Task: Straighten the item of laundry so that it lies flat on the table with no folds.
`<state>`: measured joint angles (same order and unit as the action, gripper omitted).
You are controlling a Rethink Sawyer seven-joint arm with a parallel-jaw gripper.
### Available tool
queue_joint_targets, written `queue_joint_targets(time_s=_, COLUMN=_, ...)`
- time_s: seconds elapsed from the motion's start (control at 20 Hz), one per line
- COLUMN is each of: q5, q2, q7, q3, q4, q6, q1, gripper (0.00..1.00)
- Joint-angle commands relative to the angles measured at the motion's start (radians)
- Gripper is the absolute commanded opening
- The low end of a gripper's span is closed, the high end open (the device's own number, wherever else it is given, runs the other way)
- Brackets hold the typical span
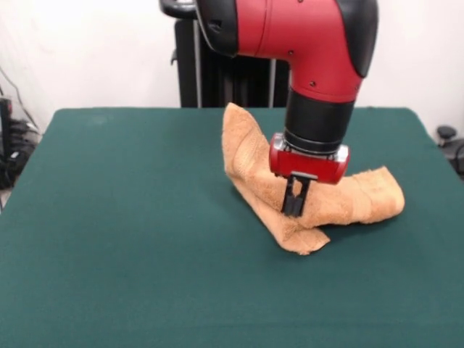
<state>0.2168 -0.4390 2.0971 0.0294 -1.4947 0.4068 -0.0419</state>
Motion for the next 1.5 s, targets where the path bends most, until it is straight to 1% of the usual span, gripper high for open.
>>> queue_joint_targets(time_s=0.05, q5=0.018, q2=-0.004, q7=-0.036, q3=-0.088, q4=0.047, q6=0.127, q1=0.022, gripper=0.0)
queue_joint_targets(time_s=0.3, q5=0.029, q2=0.015, q7=-0.091, q3=-0.11, q4=0.102, q6=0.169, q1=-0.009, gripper=0.0)
queue_joint_targets(time_s=0.65, q5=0.036, q2=0.047, q7=-0.12, q3=-0.125, q4=0.173, q6=0.211, q1=-0.025, gripper=0.0)
queue_joint_targets(time_s=0.85, q5=0.034, q2=0.053, q7=-0.083, q3=-0.114, q4=0.172, q6=0.198, q1=-0.009, gripper=0.0)
queue_joint_targets(time_s=1.05, q5=0.024, q2=0.044, q7=-0.046, q3=-0.112, q4=0.136, q6=0.179, q1=0.006, gripper=0.0)
queue_joint_targets(time_s=1.35, q5=0.025, q2=0.096, q7=0.011, q3=-0.106, q4=0.137, q6=0.101, q1=0.031, gripper=0.0)
queue_joint_targets(time_s=1.5, q5=0.024, q2=0.099, q7=0.039, q3=-0.097, q4=0.118, q6=0.069, q1=0.042, gripper=0.0)
